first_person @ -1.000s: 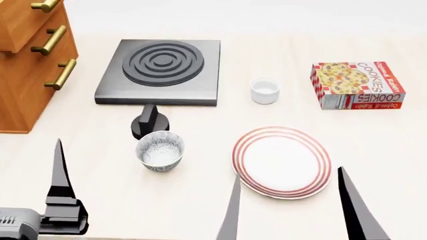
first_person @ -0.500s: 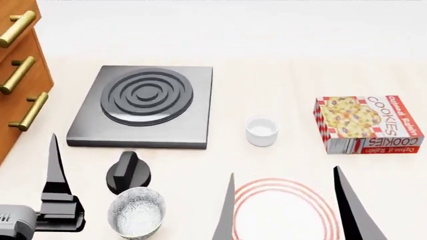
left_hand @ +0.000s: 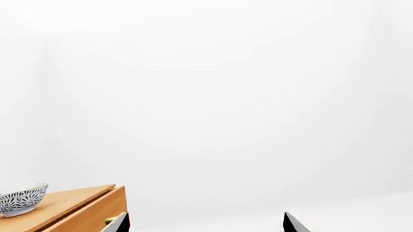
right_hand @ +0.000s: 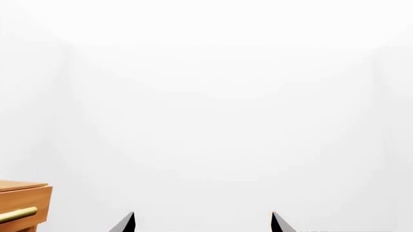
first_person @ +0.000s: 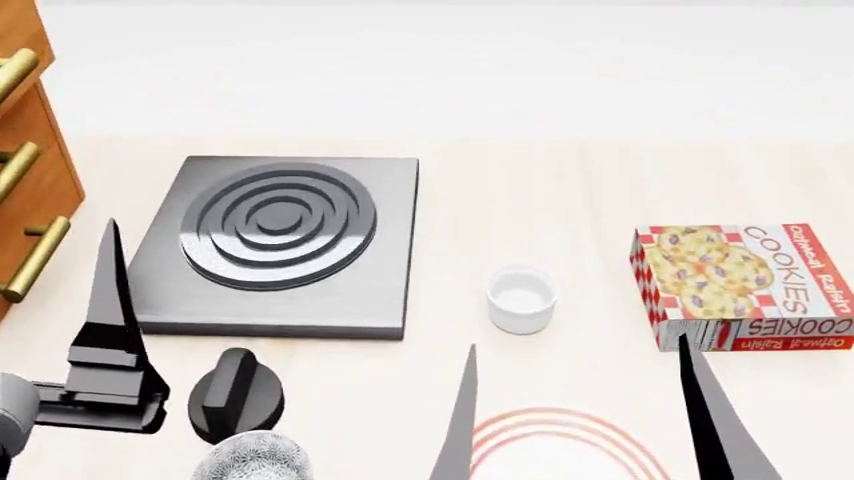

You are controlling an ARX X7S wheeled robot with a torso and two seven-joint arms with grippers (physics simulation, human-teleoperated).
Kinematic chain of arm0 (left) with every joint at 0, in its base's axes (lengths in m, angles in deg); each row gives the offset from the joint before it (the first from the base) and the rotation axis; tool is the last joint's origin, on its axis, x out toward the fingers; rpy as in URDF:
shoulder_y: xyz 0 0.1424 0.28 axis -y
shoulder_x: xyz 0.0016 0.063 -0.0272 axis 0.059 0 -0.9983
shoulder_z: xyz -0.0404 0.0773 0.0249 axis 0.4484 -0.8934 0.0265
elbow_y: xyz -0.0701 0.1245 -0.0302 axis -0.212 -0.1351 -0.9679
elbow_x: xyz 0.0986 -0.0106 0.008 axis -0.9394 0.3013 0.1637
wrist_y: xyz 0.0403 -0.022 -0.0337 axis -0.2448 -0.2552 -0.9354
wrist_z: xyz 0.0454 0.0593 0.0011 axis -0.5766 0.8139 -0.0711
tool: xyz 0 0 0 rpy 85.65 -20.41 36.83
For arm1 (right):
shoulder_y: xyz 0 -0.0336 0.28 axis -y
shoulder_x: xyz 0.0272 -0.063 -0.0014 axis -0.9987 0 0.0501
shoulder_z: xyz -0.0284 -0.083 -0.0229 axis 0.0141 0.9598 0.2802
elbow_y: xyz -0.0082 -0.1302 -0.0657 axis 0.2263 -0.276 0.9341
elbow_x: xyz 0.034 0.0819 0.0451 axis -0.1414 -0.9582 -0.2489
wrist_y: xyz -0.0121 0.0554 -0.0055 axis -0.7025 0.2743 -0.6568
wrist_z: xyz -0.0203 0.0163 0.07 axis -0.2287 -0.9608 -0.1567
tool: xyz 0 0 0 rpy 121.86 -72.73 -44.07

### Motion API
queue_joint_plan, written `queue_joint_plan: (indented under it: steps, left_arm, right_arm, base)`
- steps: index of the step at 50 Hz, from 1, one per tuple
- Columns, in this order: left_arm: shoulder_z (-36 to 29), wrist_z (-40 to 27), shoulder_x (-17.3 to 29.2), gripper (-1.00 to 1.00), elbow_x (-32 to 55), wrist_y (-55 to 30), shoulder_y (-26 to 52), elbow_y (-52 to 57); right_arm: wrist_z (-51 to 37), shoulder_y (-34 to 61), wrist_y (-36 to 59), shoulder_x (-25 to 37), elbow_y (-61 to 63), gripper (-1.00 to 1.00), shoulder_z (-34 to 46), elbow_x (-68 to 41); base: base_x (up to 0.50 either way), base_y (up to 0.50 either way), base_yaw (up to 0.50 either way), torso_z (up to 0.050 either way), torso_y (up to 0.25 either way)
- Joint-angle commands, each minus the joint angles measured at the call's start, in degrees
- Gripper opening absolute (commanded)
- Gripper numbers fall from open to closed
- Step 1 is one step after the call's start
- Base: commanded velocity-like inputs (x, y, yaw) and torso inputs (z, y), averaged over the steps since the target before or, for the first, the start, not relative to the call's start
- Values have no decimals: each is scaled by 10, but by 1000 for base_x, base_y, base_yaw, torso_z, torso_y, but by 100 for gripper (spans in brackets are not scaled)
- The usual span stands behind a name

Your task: Pick the akita bowl on the wooden cabinet and place it on the plate.

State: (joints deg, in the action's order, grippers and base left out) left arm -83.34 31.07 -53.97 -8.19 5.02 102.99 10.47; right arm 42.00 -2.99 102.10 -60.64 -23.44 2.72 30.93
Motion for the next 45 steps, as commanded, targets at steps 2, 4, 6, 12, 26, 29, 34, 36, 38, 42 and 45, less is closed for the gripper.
queue_joint_plan:
  steps: [2,4,6,12,26,29,34,36,38,42,45]
  left_arm:
    - [28,46,-1,100,53,-41,84,19]
    - [27,47,1,100,54,-54,94,18]
    - [26,49,3,100,58,-73,103,23]
    - [21,45,8,100,58,-92,118,37]
    - [6,36,18,100,56,-76,102,37]
    - [6,35,19,100,57,-75,101,37]
    - [5,33,21,100,58,-74,100,36]
    - [5,32,22,100,59,-74,99,37]
    - [5,31,22,100,60,-74,98,37]
    - [5,29,23,100,62,-73,98,37]
    - [7,29,23,100,64,-73,98,36]
  right_arm:
    - [-17,3,4,-1,2,100,-7,5]
    - [-19,2,2,1,2,100,-5,9]
    - [-22,1,0,1,3,100,-6,11]
    - [-27,-1,-5,3,7,100,-3,25]
    - [-29,0,-3,5,3,100,6,49]
    - [-28,0,-4,5,2,100,6,47]
    - [-28,-1,-6,5,2,100,5,45]
    - [-27,-1,-6,5,3,100,5,44]
    - [-27,-2,-7,6,3,100,4,42]
    - [-26,-2,-7,6,3,100,3,41]
    - [-27,-1,-5,5,2,100,1,37]
  base:
    - [0,0,0,0,0]
    - [0,0,0,0,0]
    - [0,0,0,0,0]
    - [0,74,0,0,0]
    - [0,499,0,0,0]
    - [0,500,0,0,0]
    - [0,500,0,0,0]
    - [0,500,0,0,0]
    - [0,500,0,0,0]
    - [0,500,0,0,0]
    - [0,500,0,0,0]
